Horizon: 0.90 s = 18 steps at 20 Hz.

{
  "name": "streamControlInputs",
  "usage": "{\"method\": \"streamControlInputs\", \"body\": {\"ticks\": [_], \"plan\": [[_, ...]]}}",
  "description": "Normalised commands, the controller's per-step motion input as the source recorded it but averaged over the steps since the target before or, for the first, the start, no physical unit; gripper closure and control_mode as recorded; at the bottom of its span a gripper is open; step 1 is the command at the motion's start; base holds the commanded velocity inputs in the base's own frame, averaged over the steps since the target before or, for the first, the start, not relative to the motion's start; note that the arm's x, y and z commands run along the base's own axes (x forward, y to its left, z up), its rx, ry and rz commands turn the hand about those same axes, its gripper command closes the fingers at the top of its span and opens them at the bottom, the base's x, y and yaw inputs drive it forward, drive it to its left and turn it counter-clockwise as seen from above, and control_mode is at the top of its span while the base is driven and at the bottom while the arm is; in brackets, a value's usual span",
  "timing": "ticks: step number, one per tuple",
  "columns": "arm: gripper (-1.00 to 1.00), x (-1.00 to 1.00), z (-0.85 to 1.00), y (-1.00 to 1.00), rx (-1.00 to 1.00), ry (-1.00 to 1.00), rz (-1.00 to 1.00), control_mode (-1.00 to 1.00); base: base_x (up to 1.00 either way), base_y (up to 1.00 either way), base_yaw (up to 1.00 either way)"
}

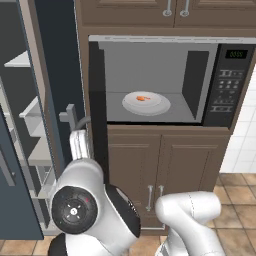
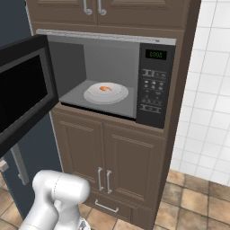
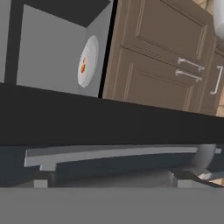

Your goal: Transport the shrimp from the fridge to the microwave and turn on the microwave.

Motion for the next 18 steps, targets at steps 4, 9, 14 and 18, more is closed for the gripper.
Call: {"method": "streamControlInputs", "body": {"ticks": [4,9,14,18], "plan": [[-1.00,0.03,-0.07,0.09,-0.05,-0.05,-0.05,-1.00,0.00,0.00,0.00],[-1.00,0.01,-0.11,0.20,-0.06,-0.09,-0.01,-1.00,0.00,0.00,0.00],[-1.00,0.01,-0.06,0.23,-0.07,-0.09,0.00,-1.00,0.00,0.00,0.00],[-1.00,0.10,-0.03,0.12,-0.06,-0.05,0.00,-1.00,0.00,0.00,0.00]]}}
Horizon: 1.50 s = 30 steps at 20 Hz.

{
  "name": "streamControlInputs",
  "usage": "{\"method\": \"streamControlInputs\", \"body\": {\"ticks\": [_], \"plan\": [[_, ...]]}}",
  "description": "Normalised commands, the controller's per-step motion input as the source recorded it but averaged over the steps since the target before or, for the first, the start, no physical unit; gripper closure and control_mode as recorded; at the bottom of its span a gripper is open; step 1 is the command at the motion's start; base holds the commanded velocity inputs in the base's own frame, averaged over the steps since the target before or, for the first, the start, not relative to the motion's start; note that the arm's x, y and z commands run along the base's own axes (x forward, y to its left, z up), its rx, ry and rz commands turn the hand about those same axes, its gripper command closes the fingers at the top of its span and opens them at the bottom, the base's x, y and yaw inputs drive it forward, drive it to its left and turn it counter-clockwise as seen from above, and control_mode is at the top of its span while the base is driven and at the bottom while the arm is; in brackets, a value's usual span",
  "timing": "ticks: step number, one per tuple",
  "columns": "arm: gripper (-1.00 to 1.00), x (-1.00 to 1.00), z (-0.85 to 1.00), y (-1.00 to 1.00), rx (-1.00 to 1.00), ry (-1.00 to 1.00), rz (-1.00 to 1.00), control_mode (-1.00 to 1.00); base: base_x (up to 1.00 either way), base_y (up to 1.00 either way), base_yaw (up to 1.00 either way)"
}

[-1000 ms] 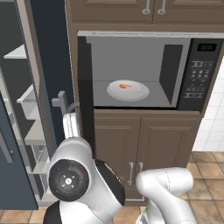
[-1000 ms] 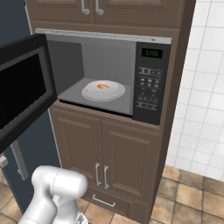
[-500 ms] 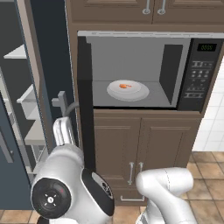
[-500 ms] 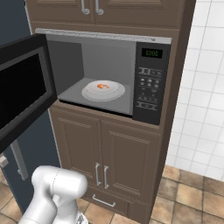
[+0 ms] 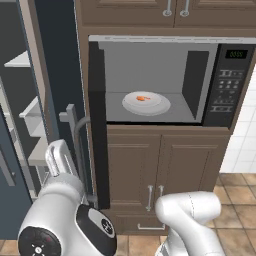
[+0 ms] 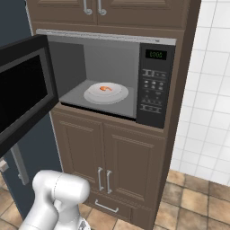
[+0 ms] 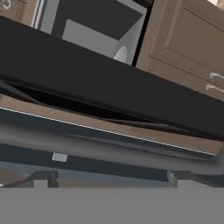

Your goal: Transport the shrimp from the fridge to the microwave and turn on the microwave.

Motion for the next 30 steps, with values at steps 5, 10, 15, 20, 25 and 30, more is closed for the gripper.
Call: {"method": "streamControlInputs", "body": {"ticks": [5,10,15,20,25,30], "plan": [[-1.00,0.26,-0.01,0.03,-0.03,0.00,0.00,-1.00,0.00,0.00,0.00],[-1.00,0.13,0.00,-0.05,-0.02,0.00,-0.01,-1.00,0.00,0.00,0.00],[-1.00,0.00,0.00,-0.19,0.00,0.00,0.00,-1.00,0.00,0.00,0.00],[-1.00,-0.06,-0.03,-0.49,0.00,0.02,0.00,-1.00,0.00,0.00,0.00],[-1.00,-0.02,0.00,-0.50,0.00,0.00,0.00,-1.00,0.00,0.00,0.00],[-1.00,0.01,0.00,-0.56,0.00,0.01,-0.01,-1.00,0.00,0.00,0.00]]}}
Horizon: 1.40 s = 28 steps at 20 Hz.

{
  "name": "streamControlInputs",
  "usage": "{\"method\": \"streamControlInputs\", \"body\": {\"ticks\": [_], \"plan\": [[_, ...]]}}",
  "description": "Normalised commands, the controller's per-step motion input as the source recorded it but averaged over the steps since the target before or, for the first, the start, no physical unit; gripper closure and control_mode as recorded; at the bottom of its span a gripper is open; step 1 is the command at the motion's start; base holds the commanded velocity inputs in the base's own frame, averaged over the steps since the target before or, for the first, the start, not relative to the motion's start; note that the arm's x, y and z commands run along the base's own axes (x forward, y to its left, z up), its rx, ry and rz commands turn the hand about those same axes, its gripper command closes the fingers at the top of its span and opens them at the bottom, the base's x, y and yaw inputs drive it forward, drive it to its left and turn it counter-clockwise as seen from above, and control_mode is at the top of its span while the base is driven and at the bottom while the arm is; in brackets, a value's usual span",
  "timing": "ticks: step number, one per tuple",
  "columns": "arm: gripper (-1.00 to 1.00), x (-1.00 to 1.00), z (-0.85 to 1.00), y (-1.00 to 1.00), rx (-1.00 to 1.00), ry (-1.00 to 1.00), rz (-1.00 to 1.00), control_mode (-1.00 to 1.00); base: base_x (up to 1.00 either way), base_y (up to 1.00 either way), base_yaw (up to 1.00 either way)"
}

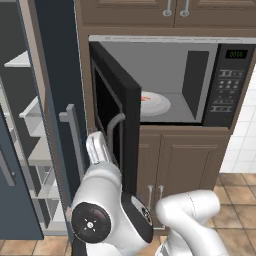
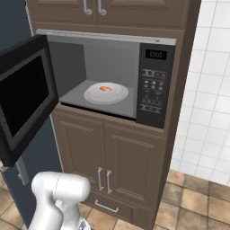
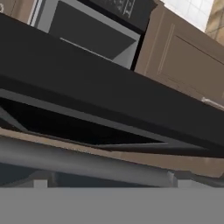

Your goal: Transport the shrimp from the fridge to the microwave and turn on the microwave.

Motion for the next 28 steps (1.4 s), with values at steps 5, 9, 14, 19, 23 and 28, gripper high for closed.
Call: {"method": "streamControlInputs", "body": {"ticks": [5,9,14,19,23,28], "plan": [[-1.00,0.08,0.00,-0.63,0.00,0.04,-0.03,-1.00,0.00,0.00,0.00],[-1.00,0.10,0.00,-0.63,0.00,0.06,-0.04,-1.00,0.00,0.00,0.00],[-1.00,0.15,0.00,-0.61,0.00,0.06,-0.06,-1.00,0.00,0.00,0.00],[-1.00,0.18,0.00,-0.60,0.00,0.04,-0.06,-1.00,0.00,0.00,0.00],[-1.00,0.21,0.00,-0.60,0.00,0.02,-0.07,-1.00,0.00,0.00,0.00],[-1.00,0.25,0.00,-0.62,0.00,0.05,-0.08,-1.00,0.00,0.00,0.00]]}}
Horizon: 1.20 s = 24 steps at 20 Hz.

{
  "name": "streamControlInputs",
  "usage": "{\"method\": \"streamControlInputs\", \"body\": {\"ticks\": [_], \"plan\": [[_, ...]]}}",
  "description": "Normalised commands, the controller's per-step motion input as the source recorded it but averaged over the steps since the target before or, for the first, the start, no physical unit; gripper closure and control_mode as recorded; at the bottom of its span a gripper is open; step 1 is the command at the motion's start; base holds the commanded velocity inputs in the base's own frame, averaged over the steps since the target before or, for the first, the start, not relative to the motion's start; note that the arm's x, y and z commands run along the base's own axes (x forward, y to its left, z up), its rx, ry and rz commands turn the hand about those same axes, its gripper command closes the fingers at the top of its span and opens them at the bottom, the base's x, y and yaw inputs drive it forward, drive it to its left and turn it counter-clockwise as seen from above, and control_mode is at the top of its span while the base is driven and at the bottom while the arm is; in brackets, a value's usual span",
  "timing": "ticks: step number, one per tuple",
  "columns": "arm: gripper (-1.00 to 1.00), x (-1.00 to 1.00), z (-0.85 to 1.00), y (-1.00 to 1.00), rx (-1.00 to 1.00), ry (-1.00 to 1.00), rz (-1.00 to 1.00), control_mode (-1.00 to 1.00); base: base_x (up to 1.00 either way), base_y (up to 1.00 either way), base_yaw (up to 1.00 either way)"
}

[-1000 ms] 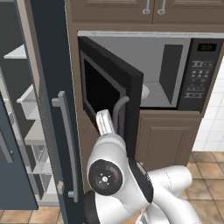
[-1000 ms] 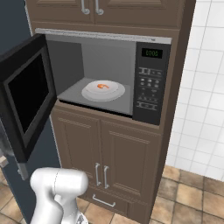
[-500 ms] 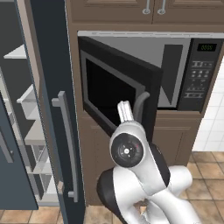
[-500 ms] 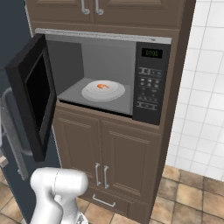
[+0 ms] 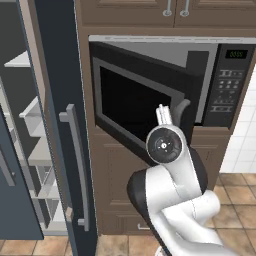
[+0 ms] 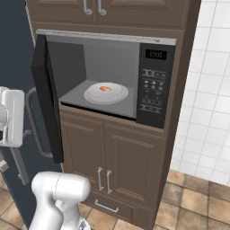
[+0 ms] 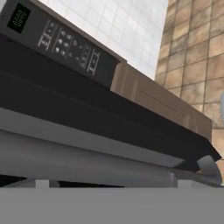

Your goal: Transport the shrimp from the fridge to the microwave and turn on the microwave.

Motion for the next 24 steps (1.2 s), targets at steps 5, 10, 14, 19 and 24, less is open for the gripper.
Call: {"method": "streamControlInputs", "body": {"ticks": [5,10,14,19,24], "plan": [[-1.00,0.37,0.00,-0.55,0.00,0.07,-0.07,-1.00,0.00,0.00,0.00],[-1.00,0.38,-0.01,-0.53,0.00,0.07,-0.06,-1.00,0.00,0.00,0.00],[-1.00,0.43,-0.07,-0.50,-0.01,0.07,-0.06,-1.00,0.00,0.00,0.00],[-1.00,0.49,-0.10,-0.45,-0.02,0.07,-0.03,-1.00,0.00,0.00,0.00],[-1.00,0.53,-0.10,-0.42,-0.04,0.06,0.00,-1.00,0.00,0.00,0.00]]}}
